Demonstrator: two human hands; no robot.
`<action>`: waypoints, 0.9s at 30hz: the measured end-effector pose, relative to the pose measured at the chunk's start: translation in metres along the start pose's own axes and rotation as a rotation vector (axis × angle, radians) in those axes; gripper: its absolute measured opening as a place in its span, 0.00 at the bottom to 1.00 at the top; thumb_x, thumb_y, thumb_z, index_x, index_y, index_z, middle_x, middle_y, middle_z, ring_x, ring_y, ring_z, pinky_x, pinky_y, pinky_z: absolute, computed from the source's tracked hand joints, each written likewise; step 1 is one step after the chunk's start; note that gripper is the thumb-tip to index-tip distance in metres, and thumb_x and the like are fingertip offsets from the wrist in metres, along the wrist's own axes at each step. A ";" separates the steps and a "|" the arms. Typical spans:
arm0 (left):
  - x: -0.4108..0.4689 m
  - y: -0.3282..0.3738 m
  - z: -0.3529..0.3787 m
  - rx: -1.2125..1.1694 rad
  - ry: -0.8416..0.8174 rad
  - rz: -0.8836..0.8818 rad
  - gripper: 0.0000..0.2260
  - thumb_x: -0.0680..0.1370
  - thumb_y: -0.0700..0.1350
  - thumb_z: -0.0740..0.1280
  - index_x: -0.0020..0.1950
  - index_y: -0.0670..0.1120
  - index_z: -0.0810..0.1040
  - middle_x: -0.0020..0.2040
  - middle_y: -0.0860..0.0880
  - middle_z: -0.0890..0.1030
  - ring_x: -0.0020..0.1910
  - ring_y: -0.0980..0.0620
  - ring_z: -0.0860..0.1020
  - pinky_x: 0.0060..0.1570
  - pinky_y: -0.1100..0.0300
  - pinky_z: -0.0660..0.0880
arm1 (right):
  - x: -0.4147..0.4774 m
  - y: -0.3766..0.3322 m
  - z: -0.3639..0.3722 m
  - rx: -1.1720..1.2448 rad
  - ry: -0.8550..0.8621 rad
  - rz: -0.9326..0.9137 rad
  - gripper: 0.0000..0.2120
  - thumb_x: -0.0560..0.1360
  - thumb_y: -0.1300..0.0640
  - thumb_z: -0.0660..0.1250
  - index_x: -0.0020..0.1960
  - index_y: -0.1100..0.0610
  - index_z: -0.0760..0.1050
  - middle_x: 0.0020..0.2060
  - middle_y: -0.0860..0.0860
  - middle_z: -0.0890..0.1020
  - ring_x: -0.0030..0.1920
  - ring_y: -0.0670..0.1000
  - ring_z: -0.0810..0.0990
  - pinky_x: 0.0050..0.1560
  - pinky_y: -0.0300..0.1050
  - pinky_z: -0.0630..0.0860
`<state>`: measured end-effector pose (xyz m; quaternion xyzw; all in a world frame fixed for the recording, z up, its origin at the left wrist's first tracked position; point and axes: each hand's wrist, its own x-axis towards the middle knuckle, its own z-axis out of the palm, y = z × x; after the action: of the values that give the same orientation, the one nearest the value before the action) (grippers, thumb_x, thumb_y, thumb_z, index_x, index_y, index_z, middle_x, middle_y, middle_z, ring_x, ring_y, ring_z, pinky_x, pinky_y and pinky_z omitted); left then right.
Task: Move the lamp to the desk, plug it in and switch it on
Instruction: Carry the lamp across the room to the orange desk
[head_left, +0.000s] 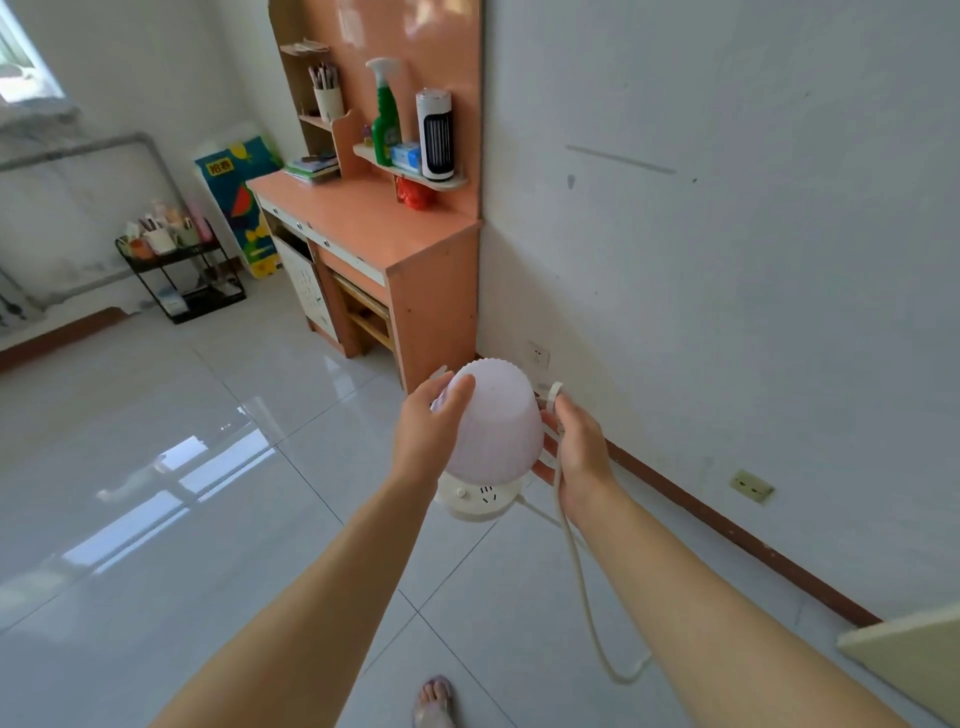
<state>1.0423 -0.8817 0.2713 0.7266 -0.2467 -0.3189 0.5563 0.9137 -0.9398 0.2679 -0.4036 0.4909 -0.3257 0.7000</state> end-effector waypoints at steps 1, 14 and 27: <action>0.016 0.001 -0.005 0.007 -0.006 -0.007 0.19 0.75 0.59 0.62 0.62 0.52 0.76 0.65 0.50 0.76 0.61 0.46 0.74 0.61 0.42 0.73 | 0.011 -0.002 0.011 -0.008 0.002 -0.005 0.14 0.76 0.43 0.58 0.48 0.50 0.78 0.48 0.48 0.82 0.52 0.51 0.80 0.44 0.50 0.78; 0.219 0.042 -0.058 0.057 -0.053 0.018 0.16 0.75 0.59 0.61 0.59 0.55 0.77 0.58 0.52 0.79 0.56 0.49 0.75 0.57 0.48 0.73 | 0.153 -0.047 0.150 0.058 0.080 -0.019 0.21 0.77 0.47 0.56 0.56 0.65 0.72 0.59 0.63 0.78 0.56 0.62 0.79 0.48 0.56 0.78; 0.360 0.077 -0.050 0.032 -0.003 0.016 0.08 0.75 0.58 0.62 0.48 0.58 0.79 0.46 0.58 0.79 0.51 0.50 0.77 0.51 0.49 0.75 | 0.305 -0.105 0.205 0.025 0.000 -0.089 0.13 0.77 0.47 0.57 0.43 0.47 0.79 0.42 0.45 0.83 0.46 0.50 0.82 0.40 0.45 0.78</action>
<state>1.3219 -1.1259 0.2866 0.7328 -0.2585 -0.3115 0.5470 1.1952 -1.1983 0.2705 -0.4162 0.4684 -0.3624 0.6900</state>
